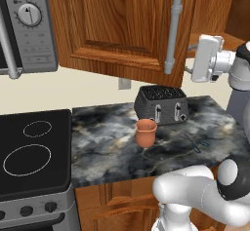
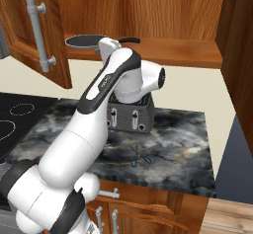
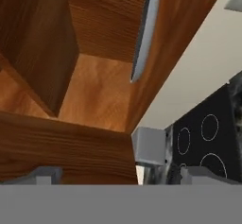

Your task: Pick the pan from the cabinet and place it on the stove. Then turn on the stove burner for the pan.

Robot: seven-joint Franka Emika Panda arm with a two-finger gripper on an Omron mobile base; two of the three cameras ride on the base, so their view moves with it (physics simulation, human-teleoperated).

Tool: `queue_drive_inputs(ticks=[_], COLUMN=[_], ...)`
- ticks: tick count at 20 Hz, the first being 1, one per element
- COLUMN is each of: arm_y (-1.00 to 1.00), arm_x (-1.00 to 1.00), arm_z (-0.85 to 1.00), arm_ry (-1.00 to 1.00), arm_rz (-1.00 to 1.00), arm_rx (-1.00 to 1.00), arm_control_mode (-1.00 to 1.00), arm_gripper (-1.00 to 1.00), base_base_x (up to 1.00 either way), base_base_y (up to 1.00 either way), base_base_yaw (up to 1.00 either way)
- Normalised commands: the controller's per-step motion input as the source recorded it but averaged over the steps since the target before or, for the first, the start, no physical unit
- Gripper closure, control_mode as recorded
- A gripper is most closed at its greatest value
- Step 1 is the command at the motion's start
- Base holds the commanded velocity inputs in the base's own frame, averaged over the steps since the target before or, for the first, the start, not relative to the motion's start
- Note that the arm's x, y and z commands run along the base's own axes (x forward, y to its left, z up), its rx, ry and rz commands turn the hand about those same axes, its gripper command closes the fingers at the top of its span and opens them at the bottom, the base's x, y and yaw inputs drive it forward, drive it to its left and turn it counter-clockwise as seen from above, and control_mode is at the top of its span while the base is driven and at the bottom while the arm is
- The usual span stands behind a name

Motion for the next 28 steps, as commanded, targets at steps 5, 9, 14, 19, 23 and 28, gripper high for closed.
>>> queue_drive_inputs(ticks=[5,9,14,19,23,28], arm_y=[0.51,0.59,0.63,0.64,0.65,0.65], arm_x=[0.06,-0.08,-0.31,-0.36,-0.36,-0.36], arm_z=[-0.07,0.0,0.0,0.0,0.0,0.0], arm_ry=[0.12,0.07,0.03,0.03,0.04,0.03], arm_rz=[0.11,0.13,0.11,0.1,0.1,0.1], arm_rx=[0.05,0.0,0.0,0.0,0.0,0.0], arm_control_mode=[-1.0,-1.0,-1.0,-1.0,-1.0,-1.0], arm_gripper=[-1.0,-1.0,-1.0,-1.0,-1.0,-1.0], base_base_x=[0.0,0.0,0.0,0.0,0.0,0.0], base_base_y=[0.0,0.0,0.0,0.0,0.0,0.0], base_base_yaw=[0.0,0.0,0.0,0.0,0.0,0.0])
